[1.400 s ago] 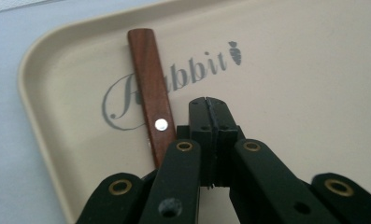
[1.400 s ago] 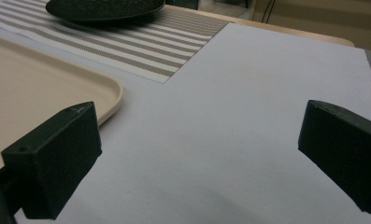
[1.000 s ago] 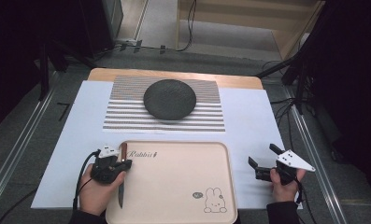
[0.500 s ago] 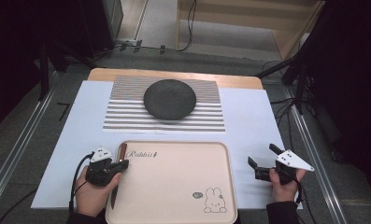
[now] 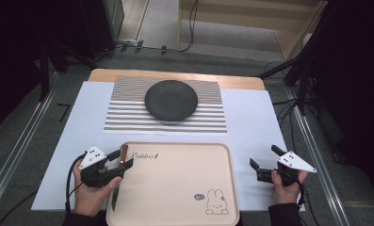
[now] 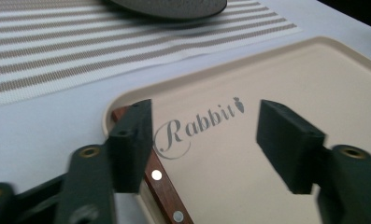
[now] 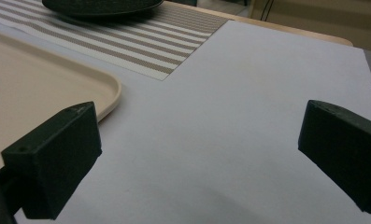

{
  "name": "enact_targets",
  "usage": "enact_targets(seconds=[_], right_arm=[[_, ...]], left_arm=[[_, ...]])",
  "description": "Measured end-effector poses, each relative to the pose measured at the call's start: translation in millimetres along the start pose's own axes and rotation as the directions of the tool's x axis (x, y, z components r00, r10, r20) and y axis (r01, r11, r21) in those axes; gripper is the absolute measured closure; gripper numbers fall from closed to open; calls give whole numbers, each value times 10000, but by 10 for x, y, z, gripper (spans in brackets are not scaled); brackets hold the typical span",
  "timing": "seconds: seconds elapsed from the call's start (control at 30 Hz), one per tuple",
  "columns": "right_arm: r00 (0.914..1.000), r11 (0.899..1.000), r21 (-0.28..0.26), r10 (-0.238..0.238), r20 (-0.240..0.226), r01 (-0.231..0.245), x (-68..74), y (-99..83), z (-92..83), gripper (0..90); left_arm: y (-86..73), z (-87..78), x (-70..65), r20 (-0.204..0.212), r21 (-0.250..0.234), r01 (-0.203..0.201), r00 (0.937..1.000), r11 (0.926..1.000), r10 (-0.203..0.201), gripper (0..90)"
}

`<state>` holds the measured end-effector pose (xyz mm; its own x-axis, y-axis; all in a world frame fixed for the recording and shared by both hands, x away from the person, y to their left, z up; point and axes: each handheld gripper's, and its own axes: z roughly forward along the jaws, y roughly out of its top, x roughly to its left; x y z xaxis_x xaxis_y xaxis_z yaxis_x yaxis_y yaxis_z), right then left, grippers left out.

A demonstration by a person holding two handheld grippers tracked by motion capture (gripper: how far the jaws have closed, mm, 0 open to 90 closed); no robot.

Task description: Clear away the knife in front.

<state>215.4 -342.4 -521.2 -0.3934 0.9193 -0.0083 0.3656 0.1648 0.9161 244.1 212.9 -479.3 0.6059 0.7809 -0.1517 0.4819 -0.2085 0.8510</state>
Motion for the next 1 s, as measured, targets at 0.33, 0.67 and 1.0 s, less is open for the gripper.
enact_targets(seconds=[0.33, 0.67, 1.0], right_arm=[[10000, 10000, 46, -38, 4, 38, 3, 1, 3, 0], [10000, 10000, 60, -30, 45, 30, 4, 1, 5, 0], [10000, 10000, 87, -24, 82, 23, 5, 0, 7, 0]], left_arm=[[33, -104, 69, -95, -698, -121, 9999, 9975, 115, 0], [12, -162, 238, -43, -950, -126, 9999, 9954, 122, 0], [-12, -259, 497, -430, -1068, -33, 9991, 9943, -13, 0]])
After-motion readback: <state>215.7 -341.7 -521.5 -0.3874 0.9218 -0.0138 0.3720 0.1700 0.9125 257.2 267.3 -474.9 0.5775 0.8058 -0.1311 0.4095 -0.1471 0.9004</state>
